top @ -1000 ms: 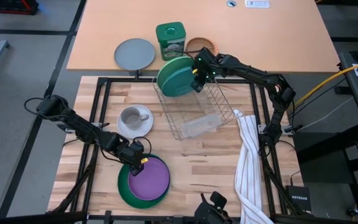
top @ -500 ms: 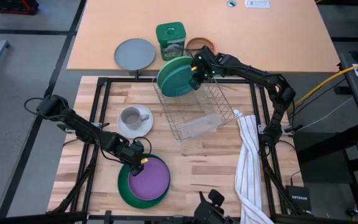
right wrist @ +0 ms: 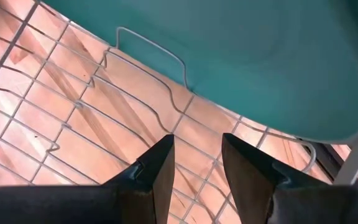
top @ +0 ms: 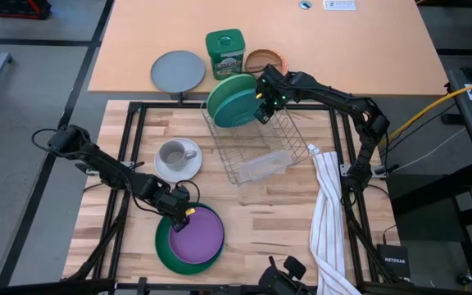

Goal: Sort dishes
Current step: Put the purple plate into the dish rack

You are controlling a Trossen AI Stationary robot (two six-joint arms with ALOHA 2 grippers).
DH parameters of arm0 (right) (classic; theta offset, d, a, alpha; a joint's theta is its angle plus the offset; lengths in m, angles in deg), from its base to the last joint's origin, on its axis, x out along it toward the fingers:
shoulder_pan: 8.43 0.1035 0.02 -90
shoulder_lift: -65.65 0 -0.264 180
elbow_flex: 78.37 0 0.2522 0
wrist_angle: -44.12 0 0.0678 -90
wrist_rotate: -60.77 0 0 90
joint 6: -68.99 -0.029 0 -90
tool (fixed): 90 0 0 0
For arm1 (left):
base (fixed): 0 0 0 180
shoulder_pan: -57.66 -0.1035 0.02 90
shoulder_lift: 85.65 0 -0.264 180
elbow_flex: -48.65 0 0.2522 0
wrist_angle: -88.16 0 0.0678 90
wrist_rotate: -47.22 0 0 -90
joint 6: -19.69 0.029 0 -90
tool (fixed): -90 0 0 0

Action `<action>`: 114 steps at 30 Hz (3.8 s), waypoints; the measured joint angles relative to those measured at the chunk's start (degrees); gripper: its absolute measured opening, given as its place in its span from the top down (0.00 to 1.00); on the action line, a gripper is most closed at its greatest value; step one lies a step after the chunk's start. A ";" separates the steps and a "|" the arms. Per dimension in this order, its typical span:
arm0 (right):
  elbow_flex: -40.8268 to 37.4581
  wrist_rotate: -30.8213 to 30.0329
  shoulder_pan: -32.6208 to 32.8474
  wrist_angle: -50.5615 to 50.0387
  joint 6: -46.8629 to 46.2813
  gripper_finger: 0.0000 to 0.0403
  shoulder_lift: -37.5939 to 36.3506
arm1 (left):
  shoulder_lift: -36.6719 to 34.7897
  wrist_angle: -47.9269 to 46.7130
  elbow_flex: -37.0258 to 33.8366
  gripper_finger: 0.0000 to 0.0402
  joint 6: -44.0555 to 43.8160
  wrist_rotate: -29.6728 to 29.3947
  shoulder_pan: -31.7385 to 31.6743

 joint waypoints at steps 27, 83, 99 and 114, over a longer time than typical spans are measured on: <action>16.33 -3.55 3.99 -26.56 1.55 0.66 -0.07 | 0.72 0.02 -0.02 0.57 -0.02 0.00 -0.02; 16.28 18.26 25.94 -9.78 -1.76 0.66 -0.04 | -8.77 -17.42 15.52 1.00 10.87 -42.90 -1.23; 16.26 15.84 25.94 -5.76 -8.00 0.66 -0.02 | -11.33 -16.65 15.52 1.00 10.82 -45.07 -9.66; 16.26 12.90 25.94 -3.67 -8.15 0.66 -0.02 | -13.44 -16.30 15.52 1.00 12.82 -45.11 -13.42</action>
